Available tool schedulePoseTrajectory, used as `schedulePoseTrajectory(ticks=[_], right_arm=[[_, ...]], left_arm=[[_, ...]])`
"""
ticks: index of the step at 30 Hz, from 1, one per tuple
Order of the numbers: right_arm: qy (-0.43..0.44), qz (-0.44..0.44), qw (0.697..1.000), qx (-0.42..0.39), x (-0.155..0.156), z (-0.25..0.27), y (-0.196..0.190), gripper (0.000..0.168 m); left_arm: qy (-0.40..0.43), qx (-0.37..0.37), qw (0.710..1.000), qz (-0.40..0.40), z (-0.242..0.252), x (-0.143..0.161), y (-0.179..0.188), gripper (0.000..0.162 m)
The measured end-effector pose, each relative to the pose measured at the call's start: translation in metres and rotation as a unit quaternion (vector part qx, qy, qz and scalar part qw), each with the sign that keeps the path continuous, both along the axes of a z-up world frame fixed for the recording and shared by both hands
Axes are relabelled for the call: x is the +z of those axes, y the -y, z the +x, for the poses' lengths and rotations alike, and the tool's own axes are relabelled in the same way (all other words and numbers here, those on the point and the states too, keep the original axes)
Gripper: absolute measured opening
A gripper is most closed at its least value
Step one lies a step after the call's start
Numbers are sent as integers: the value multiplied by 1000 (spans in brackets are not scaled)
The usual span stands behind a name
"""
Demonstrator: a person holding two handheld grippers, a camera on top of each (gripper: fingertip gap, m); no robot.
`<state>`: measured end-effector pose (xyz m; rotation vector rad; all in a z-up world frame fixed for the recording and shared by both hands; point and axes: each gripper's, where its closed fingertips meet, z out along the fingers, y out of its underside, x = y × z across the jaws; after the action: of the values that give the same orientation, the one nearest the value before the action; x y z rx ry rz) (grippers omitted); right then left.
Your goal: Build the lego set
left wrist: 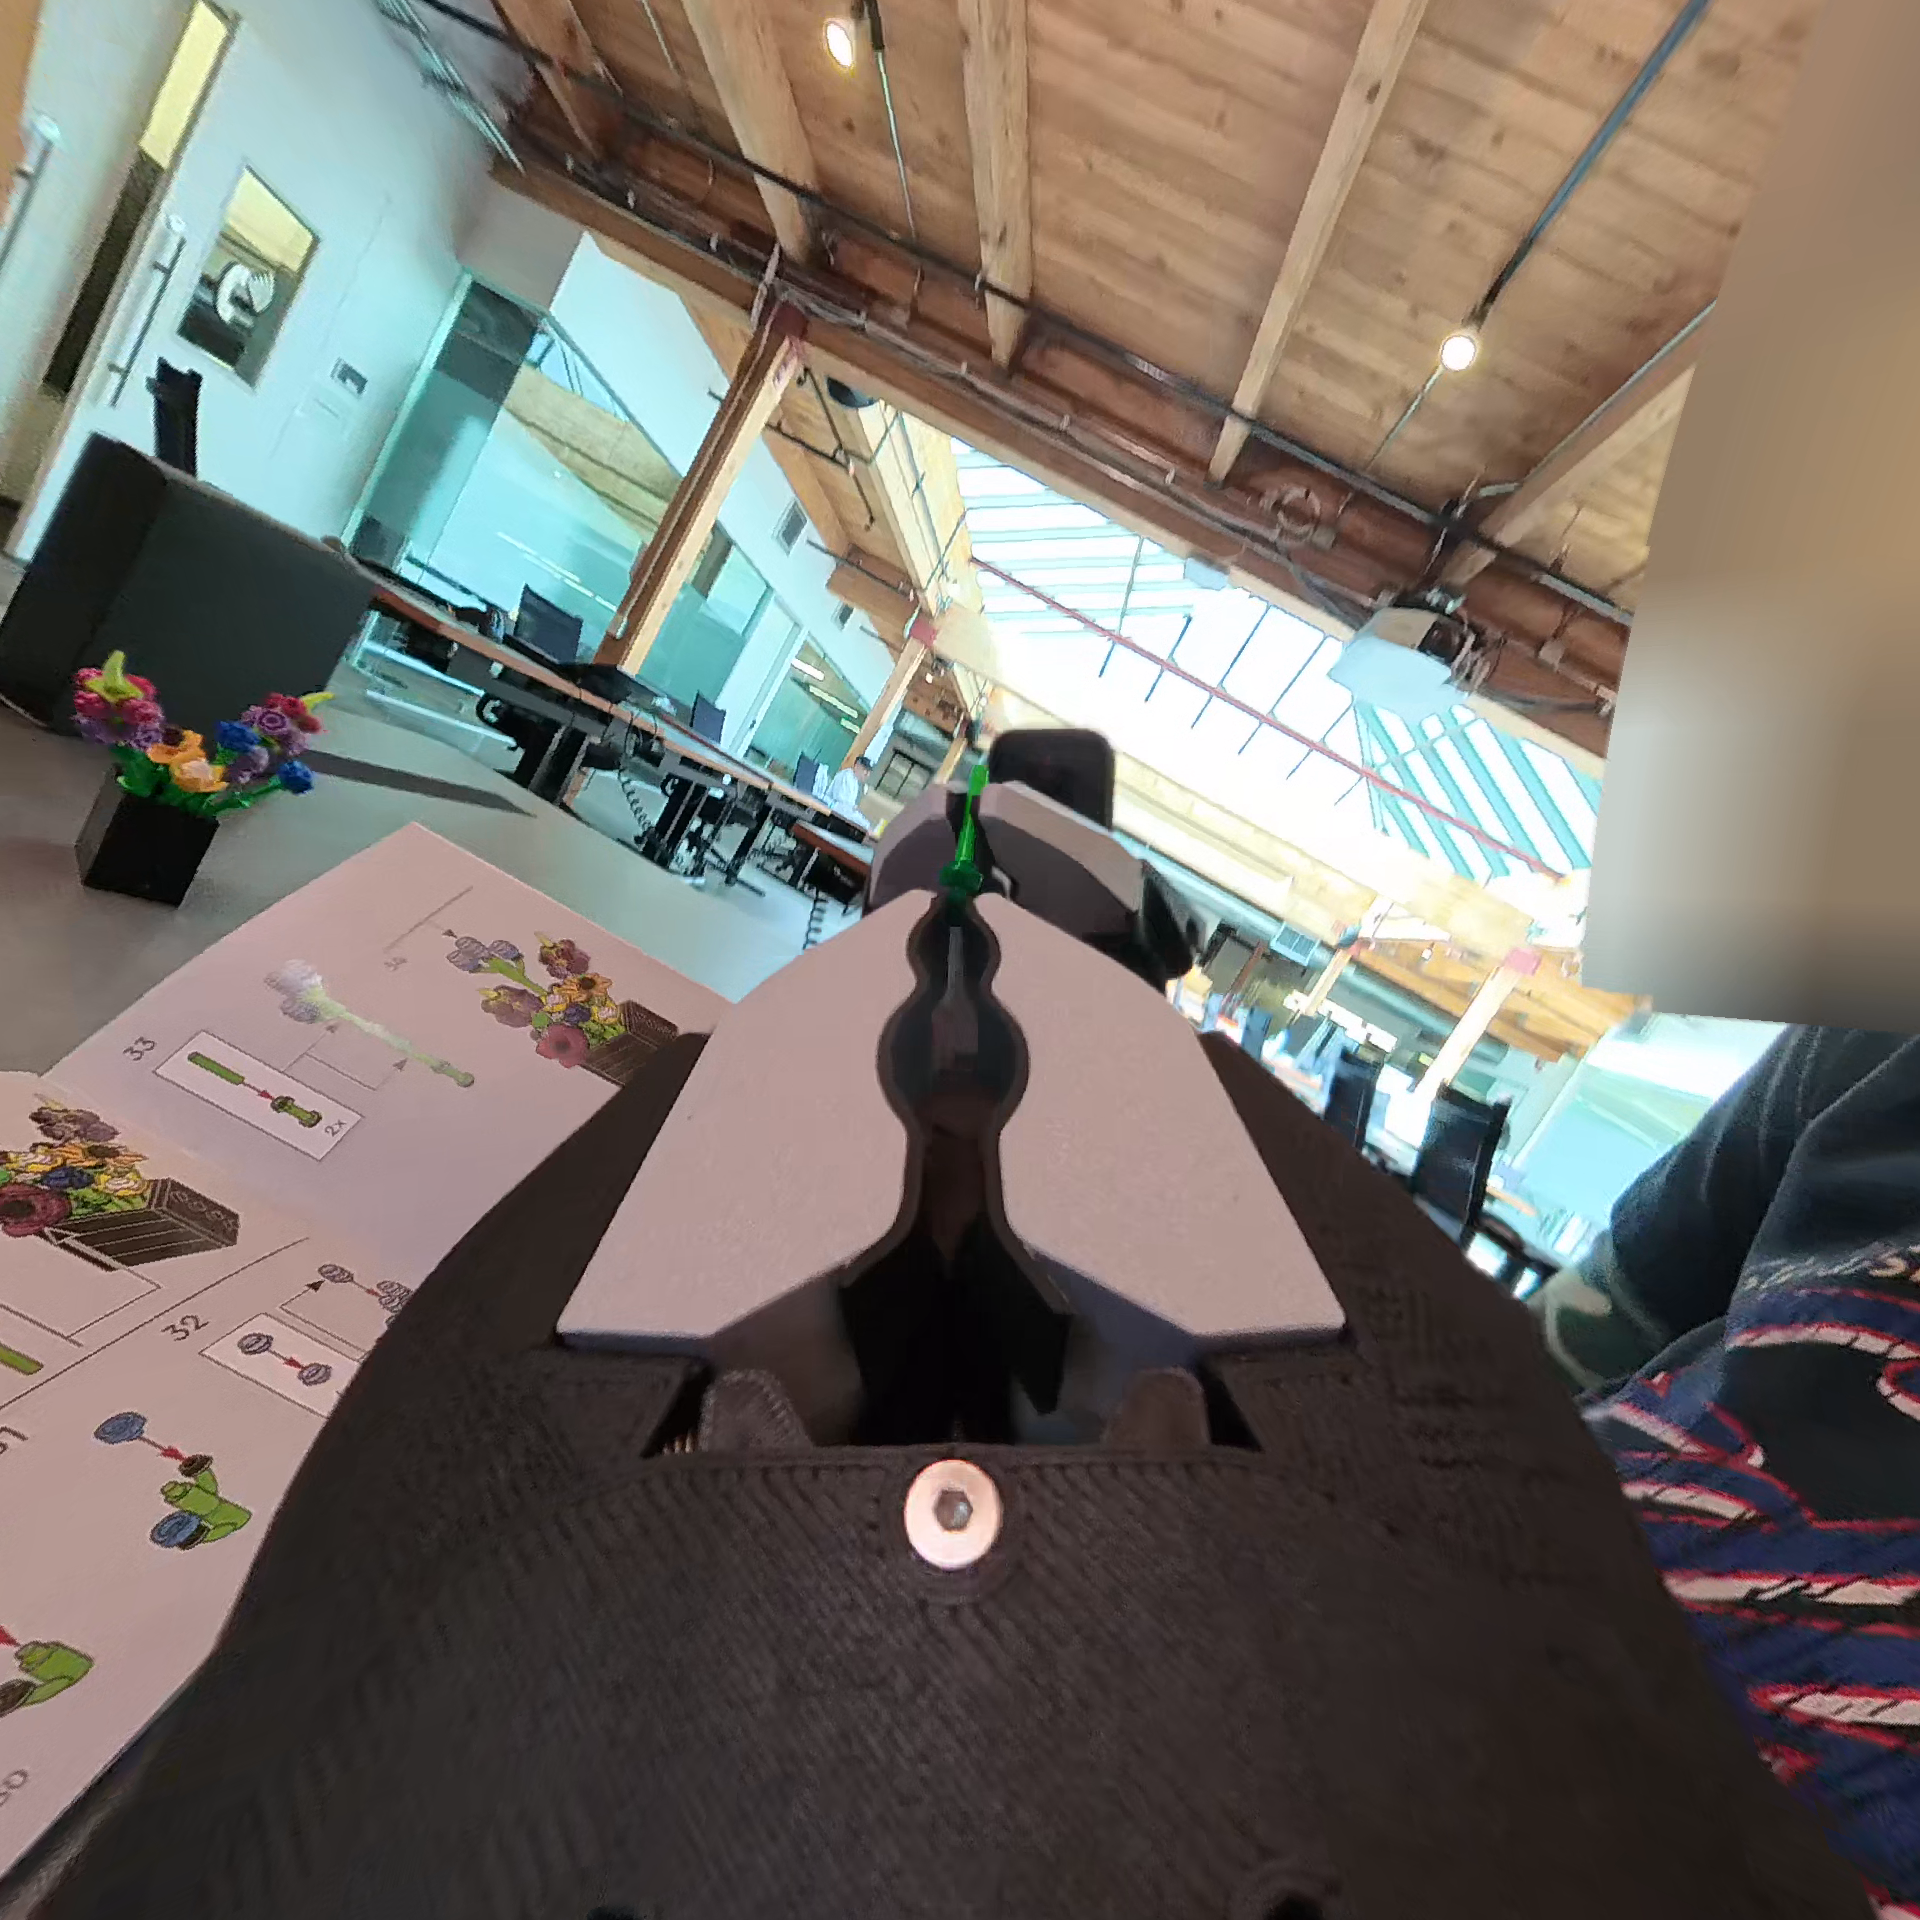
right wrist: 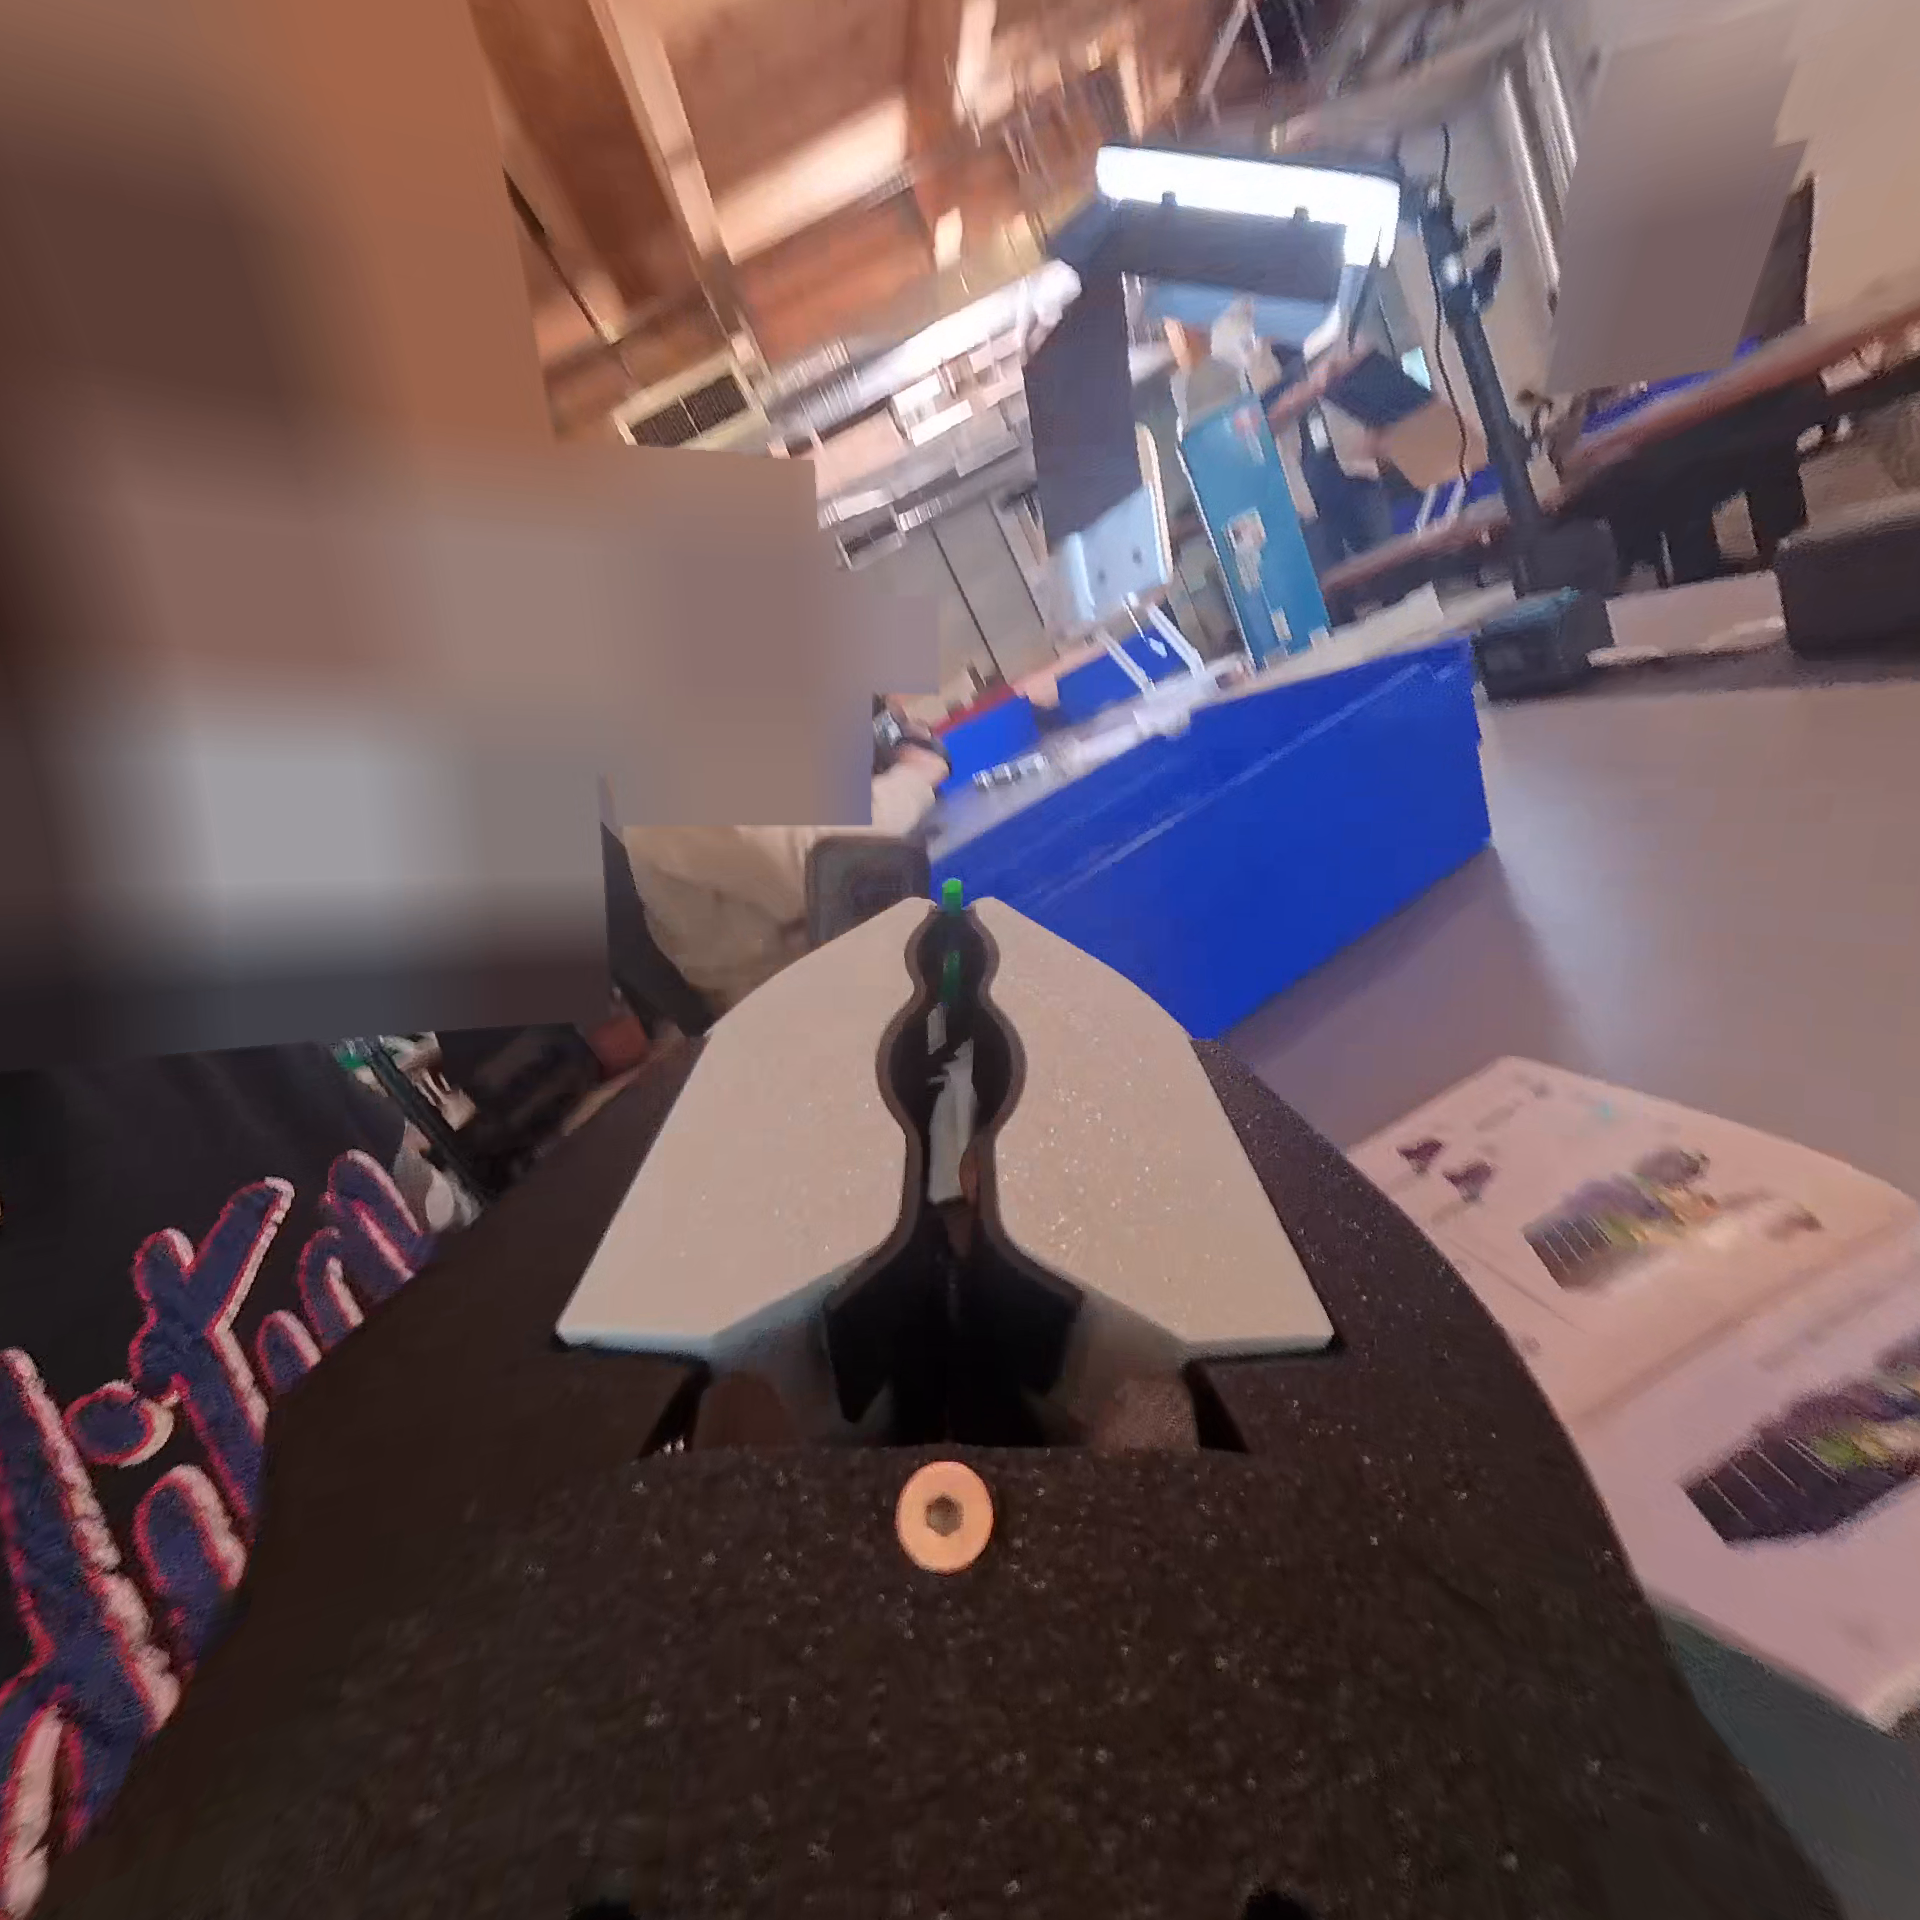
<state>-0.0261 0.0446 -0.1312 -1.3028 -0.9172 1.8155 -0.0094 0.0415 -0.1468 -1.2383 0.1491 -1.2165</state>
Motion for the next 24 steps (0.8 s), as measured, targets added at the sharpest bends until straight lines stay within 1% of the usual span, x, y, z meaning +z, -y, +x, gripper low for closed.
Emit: schedulePoseTrajectory(ticks=[2,4,6,8,12,15,19,24], right_arm=[[46,21,999,11,-3,8,0,2],[59,40,997,28,-5,15,1,3],[40,27,998,46,-7,19,1,2],[2,2,998,59,-9,22,0,3],[-65,-37,996,50,-7,23,-2,3],[-83,-17,996,26,-3,20,-1,3],[-110,-25,993,16,-1,16,-1,3],[-108,-18,994,15,-1,9,-1,3]], left_arm=[[-30,-4,1000,-1,8,-3,0,2],[-50,-7,999,0,13,-5,1,2],[-61,-8,998,-1,16,-7,1,2],[-70,-6,998,-4,18,-8,0,2],[-67,-2,998,-4,17,-8,-2,2],[-53,0,999,1,15,-5,-1,2],[-34,-1,999,4,10,-2,0,2],[-15,2,1000,0,5,-2,0,2]])
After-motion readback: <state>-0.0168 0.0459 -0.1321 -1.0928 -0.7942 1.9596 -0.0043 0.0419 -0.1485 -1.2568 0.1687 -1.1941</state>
